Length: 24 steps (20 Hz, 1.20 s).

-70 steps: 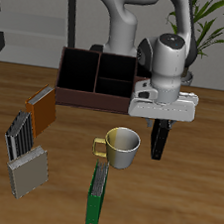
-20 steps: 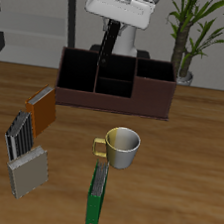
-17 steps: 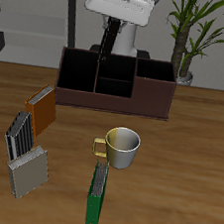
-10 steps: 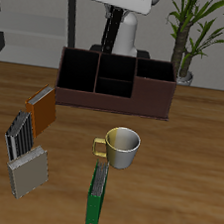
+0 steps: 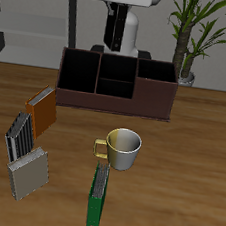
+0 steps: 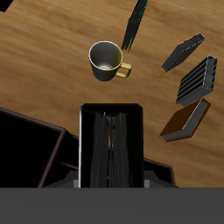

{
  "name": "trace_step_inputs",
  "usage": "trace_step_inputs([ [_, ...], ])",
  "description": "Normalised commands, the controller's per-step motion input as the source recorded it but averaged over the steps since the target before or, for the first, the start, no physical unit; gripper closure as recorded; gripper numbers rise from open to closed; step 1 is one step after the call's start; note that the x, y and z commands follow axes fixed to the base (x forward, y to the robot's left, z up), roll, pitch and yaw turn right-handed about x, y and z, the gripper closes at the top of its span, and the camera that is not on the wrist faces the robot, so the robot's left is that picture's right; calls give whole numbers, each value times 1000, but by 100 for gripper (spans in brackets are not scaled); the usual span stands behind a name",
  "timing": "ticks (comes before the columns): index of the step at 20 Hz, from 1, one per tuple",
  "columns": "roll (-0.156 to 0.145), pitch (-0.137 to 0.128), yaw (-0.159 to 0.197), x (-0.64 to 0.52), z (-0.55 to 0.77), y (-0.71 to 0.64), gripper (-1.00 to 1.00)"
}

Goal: Place the black book into the back desk caddy's front compartment

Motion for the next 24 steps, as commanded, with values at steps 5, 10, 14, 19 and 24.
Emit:
trace_step_inputs([
  [5, 113, -10, 266, -61, -55, 69, 100],
  [10, 61, 16, 218, -35, -101, -33, 100],
  [14, 42, -2, 202, -5, 9, -66, 100],
  [19, 41, 1, 206, 25, 127, -243, 100],
  [24, 33, 34, 232, 21, 30, -198, 100],
])
